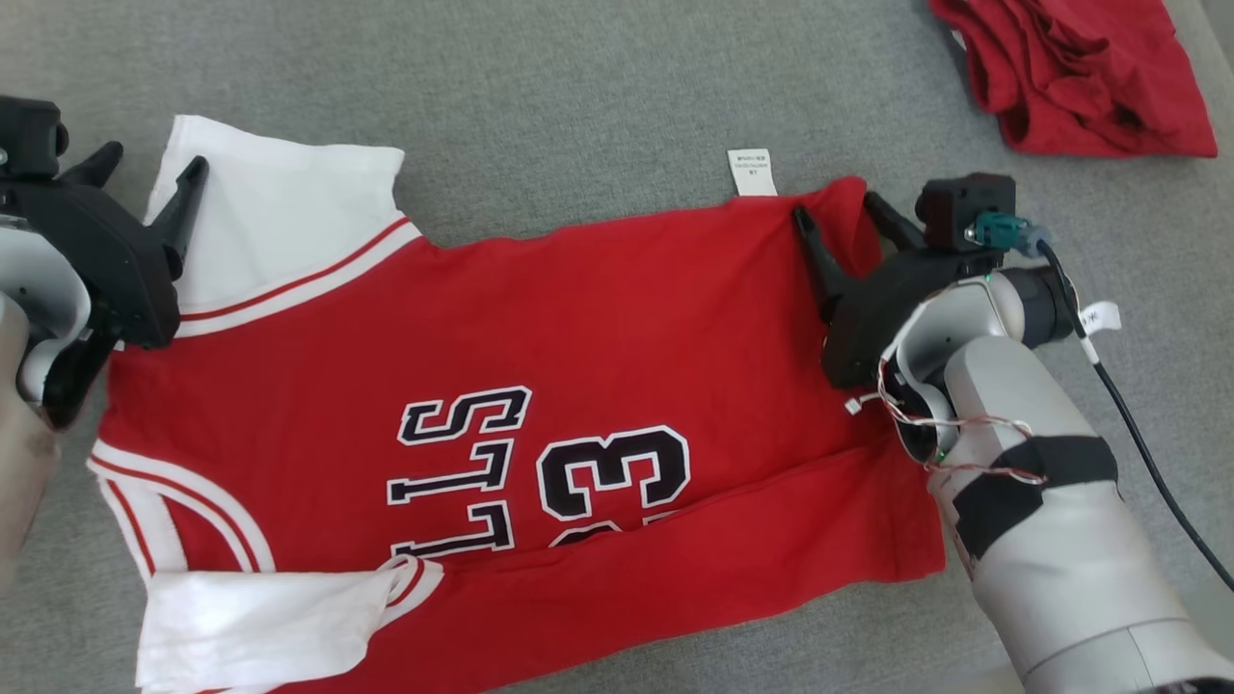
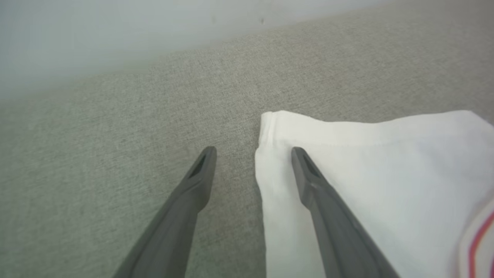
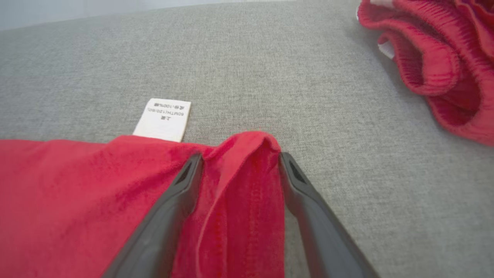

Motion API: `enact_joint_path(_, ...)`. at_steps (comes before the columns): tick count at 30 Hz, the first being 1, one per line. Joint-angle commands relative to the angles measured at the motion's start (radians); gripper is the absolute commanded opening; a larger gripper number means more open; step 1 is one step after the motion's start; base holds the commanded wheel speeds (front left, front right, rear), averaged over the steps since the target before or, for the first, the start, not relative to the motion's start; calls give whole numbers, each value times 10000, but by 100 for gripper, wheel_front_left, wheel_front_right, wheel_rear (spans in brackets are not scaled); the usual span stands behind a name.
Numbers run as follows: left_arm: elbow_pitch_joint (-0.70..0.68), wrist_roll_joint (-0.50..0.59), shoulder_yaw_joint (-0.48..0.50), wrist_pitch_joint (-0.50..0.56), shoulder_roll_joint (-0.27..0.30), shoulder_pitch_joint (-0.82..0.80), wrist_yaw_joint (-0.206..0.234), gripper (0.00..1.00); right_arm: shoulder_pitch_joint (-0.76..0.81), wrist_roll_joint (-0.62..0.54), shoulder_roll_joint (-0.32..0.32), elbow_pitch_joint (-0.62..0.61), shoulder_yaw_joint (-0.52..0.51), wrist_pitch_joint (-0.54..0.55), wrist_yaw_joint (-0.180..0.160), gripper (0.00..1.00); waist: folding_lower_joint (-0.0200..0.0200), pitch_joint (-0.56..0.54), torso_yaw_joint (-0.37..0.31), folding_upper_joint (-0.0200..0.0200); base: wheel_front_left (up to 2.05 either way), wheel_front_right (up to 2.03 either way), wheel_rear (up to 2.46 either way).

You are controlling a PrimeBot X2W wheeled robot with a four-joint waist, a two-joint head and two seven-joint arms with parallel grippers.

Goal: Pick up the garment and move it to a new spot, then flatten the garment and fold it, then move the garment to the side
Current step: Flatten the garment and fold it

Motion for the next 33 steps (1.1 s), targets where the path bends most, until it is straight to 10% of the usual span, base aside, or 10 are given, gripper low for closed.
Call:
enact_joint_path(1, 108, -172, -220, -109, 54, -248, 22, 100, -194, 95, 76, 308, 114, -121, -4, 100, -2, 227, -127, -2, 0, 0, 0)
enact_joint_path(8, 387, -538, -807, -186, -64, -668, 22, 100, -649, 363, 147, 891, 431, -496, -4, 100, -2, 377, -173, -2, 0, 0, 0)
enact_joint_path(9, 420, -587, -927, -164, -81, -727, 20, 43, -726, 397, 155, 961, 477, -561, -4, 38, -2, 386, -169, -2, 0, 0, 0)
enact_joint_path(10, 476, -661, -1032, -203, -95, -762, 21, 0, -783, 421, 159, 1022, 528, -665, -3, 21, -2, 380, -162, -2, 0, 0, 0)
enact_joint_path(11, 469, -722, -1173, -237, -139, -761, 21, 0, -822, 466, 163, 1088, 566, -765, -4, 0, -2, 357, -147, -2, 0, 0, 0)
enact_joint_path(33, -3112, -2061, -897, -3029, 581, 1989, 212, 0, 1715, 1417, -1498, 59, 1622, -3117, -4, 0, -2, -2236, 1593, -2, 0, 0, 0)
